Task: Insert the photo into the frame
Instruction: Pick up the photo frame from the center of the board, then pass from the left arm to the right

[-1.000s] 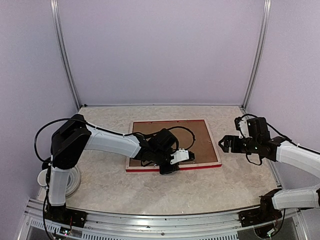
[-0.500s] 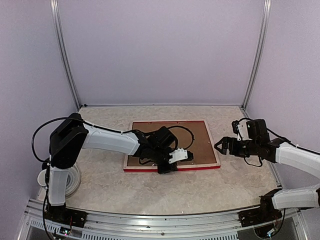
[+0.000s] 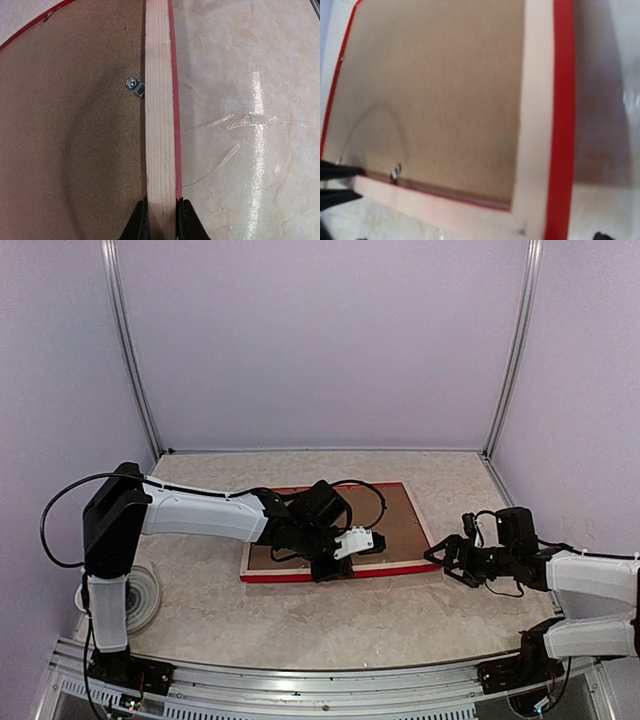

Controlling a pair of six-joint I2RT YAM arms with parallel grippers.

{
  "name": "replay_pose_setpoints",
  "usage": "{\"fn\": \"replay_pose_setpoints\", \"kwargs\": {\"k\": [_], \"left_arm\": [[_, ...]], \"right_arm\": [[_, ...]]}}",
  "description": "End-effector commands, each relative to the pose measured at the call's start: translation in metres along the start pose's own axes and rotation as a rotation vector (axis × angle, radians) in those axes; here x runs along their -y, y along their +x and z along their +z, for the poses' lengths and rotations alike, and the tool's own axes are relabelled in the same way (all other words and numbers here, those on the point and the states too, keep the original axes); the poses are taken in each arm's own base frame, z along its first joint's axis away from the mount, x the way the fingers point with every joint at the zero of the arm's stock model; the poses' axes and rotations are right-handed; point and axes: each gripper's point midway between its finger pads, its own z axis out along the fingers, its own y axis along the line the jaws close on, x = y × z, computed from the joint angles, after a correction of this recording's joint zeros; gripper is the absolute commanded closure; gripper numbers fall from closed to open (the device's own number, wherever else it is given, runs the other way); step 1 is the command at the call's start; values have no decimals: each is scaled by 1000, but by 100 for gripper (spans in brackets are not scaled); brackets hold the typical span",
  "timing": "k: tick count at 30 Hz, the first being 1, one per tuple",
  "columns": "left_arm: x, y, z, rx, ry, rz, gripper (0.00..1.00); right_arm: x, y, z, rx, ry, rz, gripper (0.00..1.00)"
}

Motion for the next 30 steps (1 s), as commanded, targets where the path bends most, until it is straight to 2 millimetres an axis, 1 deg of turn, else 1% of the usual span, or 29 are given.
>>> {"fn": "replay_pose_setpoints", "kwargs": {"k": [1,7,8,12,16,21,27,30], "left_arm": [[-20,-50,-35,136,-94,44,100],[-20,-53,-37,145,-97,46,100],[-20,-53,-38,146,-96,46,100],[-18,-53,-38,150,-91,45,100],[-18,-54,-41,157,-91,42,100],[-16,-54,-43,161,-89,44,100],[-13,-53,-42,155,-88,44,100],[-13,-52,-42,153,-89,43,100]], "right_arm": [[-17,0,-2,24,-155,76,3],[-24,2,-2,49,-265,151,6],[-22,4,-1,50,-272,164,7],[-21,3,1,75,-306,190,8],[-23,1,2,92,-362,203,12],[-31,-4,-3,130,-441,214,18],[-30,-9,-3,146,-475,256,28],[-32,-10,-2,143,-495,266,40]]}}
